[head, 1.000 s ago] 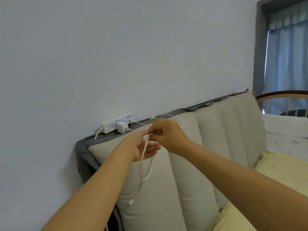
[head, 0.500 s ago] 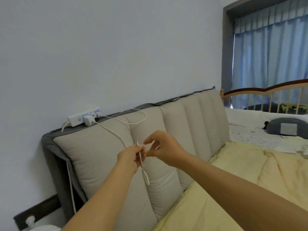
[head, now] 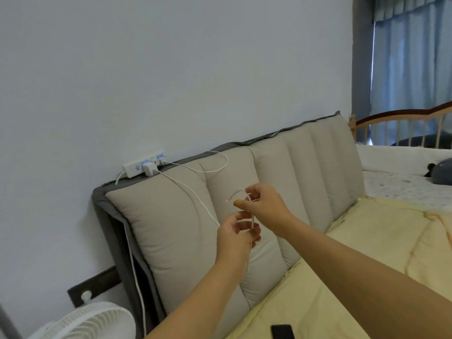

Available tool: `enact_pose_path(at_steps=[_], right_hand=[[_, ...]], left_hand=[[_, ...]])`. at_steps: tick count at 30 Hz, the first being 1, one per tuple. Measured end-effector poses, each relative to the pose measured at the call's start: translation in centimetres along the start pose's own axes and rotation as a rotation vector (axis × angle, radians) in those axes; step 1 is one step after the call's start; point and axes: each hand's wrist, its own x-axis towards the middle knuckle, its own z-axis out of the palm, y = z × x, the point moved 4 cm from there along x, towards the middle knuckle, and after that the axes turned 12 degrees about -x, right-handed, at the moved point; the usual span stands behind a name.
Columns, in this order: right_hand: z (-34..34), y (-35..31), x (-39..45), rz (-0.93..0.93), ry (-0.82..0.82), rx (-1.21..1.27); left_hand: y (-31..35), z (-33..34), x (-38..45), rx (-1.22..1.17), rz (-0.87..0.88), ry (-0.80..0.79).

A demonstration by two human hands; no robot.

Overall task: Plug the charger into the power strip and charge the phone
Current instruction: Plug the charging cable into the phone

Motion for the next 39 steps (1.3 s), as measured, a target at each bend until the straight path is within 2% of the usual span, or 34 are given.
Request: enact_pose_path(at_steps=[5,10,15,18,20,22,23,24,25,27,29,30,31,33,36,39], right_hand=[[0.5,0.6,0.0,0.036,0.041,0.067],[0.1,1.7,-0.1,0.075,0.077,0.183],[-0.7,3.5,0.0,0.107,0.087,0.253],[-0.8,5.5,0.0,0.134,0.111,0.269],[-0.7,7.1,-0.1,0.149,0.135,0.267],[-0.5,9.0,-0.2,0.16,0.141,0.26],[-0.4,10.0,-0.2,0.168,0.145,0.258],[-0.2,11.1,-0.3,0.18,0.154,0.258],[-0.1,12.3,-0.5,0.194,0.167,0.258],[0.2,14.8,-0.9,0.226,0.192,0.258],[0.6,17.4,-1.5,0.266,0.212,0.262],[0.9,18.8,-2.0,0.288,0.218,0.267],[1.3,20.2,-2.5,0.306,0.222,0.272],[2.3,23.0,-3.6,0.345,0.225,0.281],[4.4,27.1,-5.5,0.416,0.214,0.298],[6.9,31.0,-7.3,0.484,0.202,0.306]], left_hand=[[-1.3,0.6,-1.8,0.163,0.122,-0.077],[-3.4,1.1,-3.1,0.276,0.132,-0.122],[-7.3,0.3,-4.2,0.525,0.112,-0.205],[-10.5,-0.4,-5.1,0.761,0.079,-0.28],[-12.3,-0.5,-5.2,0.878,0.05,-0.392],[-13.8,-1.0,-4.5,0.759,-0.037,-0.387],[-14.9,-1.5,-4.4,0.749,-0.095,-0.467],[-16.0,-2.5,-4.2,0.827,-0.098,-0.455],[-16.9,-3.2,-4.1,0.843,-0.214,-0.446],[-19.4,-2.0,-3.4,0.922,-0.265,-0.574],[-21.4,-2.1,-2.5,0.944,-0.296,-0.405],[-22.2,-1.9,-2.5,1.03,-0.329,-0.376],[-23.1,-2.2,-2.2,1.11,-0.302,-0.418],[-24.5,-2.8,-1.8,1.073,-0.201,-0.378],[-27.3,-4.4,0.0,0.95,-0.314,-0.206],[-31.6,-5.7,2.1,0.916,-0.474,-0.111]])
